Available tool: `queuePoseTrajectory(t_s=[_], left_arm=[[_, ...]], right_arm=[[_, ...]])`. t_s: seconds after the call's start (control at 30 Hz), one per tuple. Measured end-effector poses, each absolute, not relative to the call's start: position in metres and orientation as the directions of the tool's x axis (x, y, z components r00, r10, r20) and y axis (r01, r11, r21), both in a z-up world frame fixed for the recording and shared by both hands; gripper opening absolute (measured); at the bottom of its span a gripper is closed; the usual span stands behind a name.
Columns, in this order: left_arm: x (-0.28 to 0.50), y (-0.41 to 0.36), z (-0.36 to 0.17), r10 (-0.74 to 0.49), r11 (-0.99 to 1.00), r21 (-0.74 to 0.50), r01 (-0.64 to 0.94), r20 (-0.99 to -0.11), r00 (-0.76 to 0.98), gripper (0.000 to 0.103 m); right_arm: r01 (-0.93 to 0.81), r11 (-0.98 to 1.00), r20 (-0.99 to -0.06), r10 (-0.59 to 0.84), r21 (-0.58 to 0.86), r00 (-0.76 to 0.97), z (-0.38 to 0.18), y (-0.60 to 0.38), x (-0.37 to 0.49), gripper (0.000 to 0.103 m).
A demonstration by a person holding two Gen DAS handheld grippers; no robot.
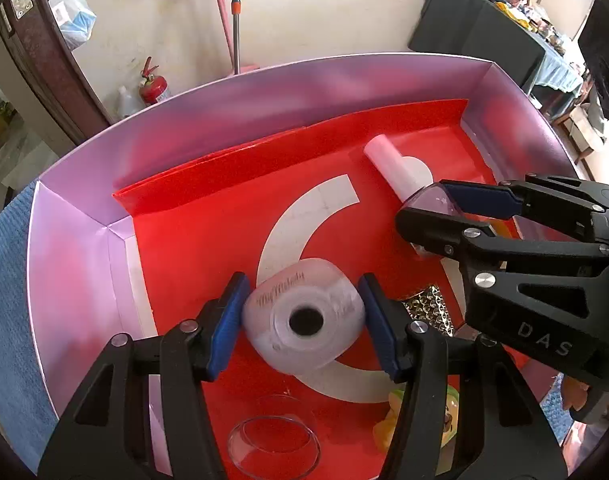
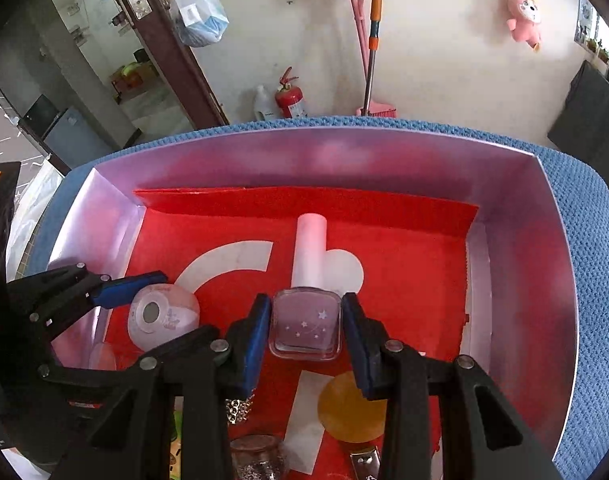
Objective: Organize rigid objects
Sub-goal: 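Lower the compact and nail polish onto the red mat and open both tools, then withdraw both open tools from the box back toward the table items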
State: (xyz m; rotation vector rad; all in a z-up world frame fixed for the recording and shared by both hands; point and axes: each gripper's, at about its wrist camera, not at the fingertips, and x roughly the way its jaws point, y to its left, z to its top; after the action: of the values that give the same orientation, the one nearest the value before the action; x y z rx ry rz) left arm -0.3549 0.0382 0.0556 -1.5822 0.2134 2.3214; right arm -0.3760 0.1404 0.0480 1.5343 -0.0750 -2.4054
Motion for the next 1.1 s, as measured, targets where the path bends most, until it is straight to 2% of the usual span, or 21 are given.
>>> queuePoseTrajectory(t_s=[0.23, 0.3, 0.43, 0.57, 0.7, 0.83, 1.0, 1.03, 1.1], left_arm=[[-0.357, 0.033, 0.058, 0.214, -0.941, -0.104, -0.321, -0.920, -0.328, 0.056], [-0.357, 0.033, 0.058, 0.218, -0.941, -0.108, -0.322, -0.920, -0.327, 0.061], [-0.354, 0.033, 0.060, 0.219, -0.938, -0.101, -0.333, -0.914, -0.341, 0.062], [-0.352, 0.033, 0.064, 0.225, -0.938, -0.106, -0.330, -0.909, -0.350, 0.062], [-0.348, 0.030, 0.071, 0.232, -0.941, -0.113, -0.319, -0.901, -0.365, 0.062], [-0.340, 0.025, 0.085, 0.248, -0.943, -0.129, -0.307, -0.887, -0.390, 0.062], [-0.322, 0.014, 0.113, 0.280, -0.945, -0.160, -0.284, -0.846, -0.455, 0.062], [-0.315, 0.011, 0.121, 0.284, -0.946, -0.162, -0.280, -0.831, -0.479, 0.064], [-0.302, 0.006, 0.135, 0.283, -0.950, -0.159, -0.271, -0.806, -0.520, 0.079]], right_arm=[[0.216, -0.959, -0.883, -0.259, 0.185, -0.392, 0.047, 0.137, -0.376, 0.039], [0.216, -0.959, -0.883, -0.259, 0.186, -0.391, 0.047, 0.137, -0.376, 0.039], [0.213, -0.959, -0.884, -0.260, 0.188, -0.389, 0.047, 0.136, -0.376, 0.039], [0.214, -0.960, -0.882, -0.256, 0.183, -0.395, 0.048, 0.137, -0.375, 0.050], [0.204, -0.960, -0.877, -0.260, 0.191, -0.403, 0.054, 0.141, -0.371, 0.052], [0.194, -0.959, -0.862, -0.271, 0.204, -0.430, 0.067, 0.148, -0.364, 0.066], [0.183, -0.958, -0.830, -0.284, 0.222, -0.480, 0.094, 0.159, -0.347, 0.073], [0.182, -0.957, -0.820, -0.288, 0.226, -0.495, 0.102, 0.161, -0.343, 0.077], [0.188, -0.955, -0.792, -0.294, 0.228, -0.536, 0.122, 0.166, -0.329, 0.082]])
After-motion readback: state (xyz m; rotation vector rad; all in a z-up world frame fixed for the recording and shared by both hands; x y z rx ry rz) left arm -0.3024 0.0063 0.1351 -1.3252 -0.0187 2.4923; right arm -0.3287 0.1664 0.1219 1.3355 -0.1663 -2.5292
